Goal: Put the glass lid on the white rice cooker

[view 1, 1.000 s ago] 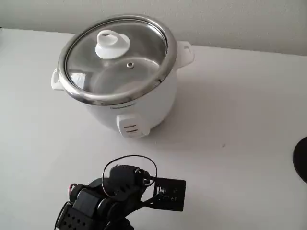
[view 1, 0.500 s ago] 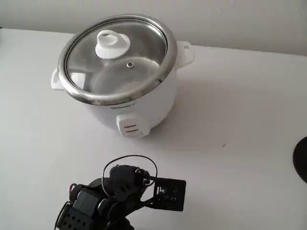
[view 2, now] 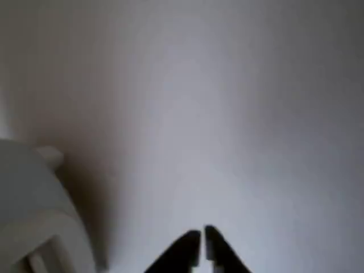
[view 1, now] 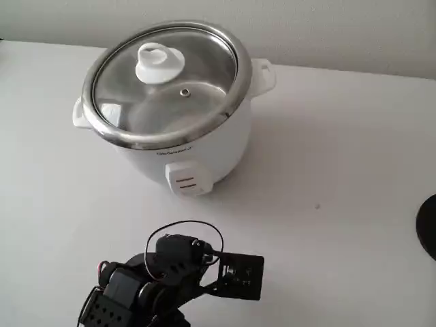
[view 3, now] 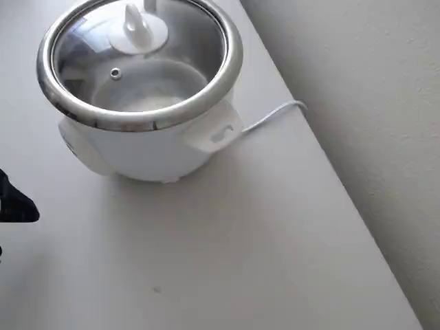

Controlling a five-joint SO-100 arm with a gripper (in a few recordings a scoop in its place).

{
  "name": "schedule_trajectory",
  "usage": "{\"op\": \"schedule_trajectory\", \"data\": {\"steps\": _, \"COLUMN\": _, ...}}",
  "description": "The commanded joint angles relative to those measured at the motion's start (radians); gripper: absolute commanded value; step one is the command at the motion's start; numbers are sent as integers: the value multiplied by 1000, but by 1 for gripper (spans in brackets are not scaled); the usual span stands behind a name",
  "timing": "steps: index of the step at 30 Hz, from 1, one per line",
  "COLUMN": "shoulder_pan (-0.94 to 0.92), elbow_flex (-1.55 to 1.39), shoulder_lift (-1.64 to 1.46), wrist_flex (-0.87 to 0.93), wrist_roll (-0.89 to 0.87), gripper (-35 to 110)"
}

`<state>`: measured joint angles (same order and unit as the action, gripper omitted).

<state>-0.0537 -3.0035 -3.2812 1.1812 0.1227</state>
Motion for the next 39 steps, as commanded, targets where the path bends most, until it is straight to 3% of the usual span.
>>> {"op": "schedule_trajectory", "data": {"steps": 1, "shoulder_pan": -12, "elbow_flex": 3, "shoulder_lift": -8, "wrist_flex": -23, "wrist_roll": -3, "gripper": 0}}
{"op": "schedule_trajectory", "data": {"steps": 39, "shoulder_pan": -12, "elbow_flex": 3, "shoulder_lift": -8, "wrist_flex": -23, "wrist_roll": -3, "gripper": 0}}
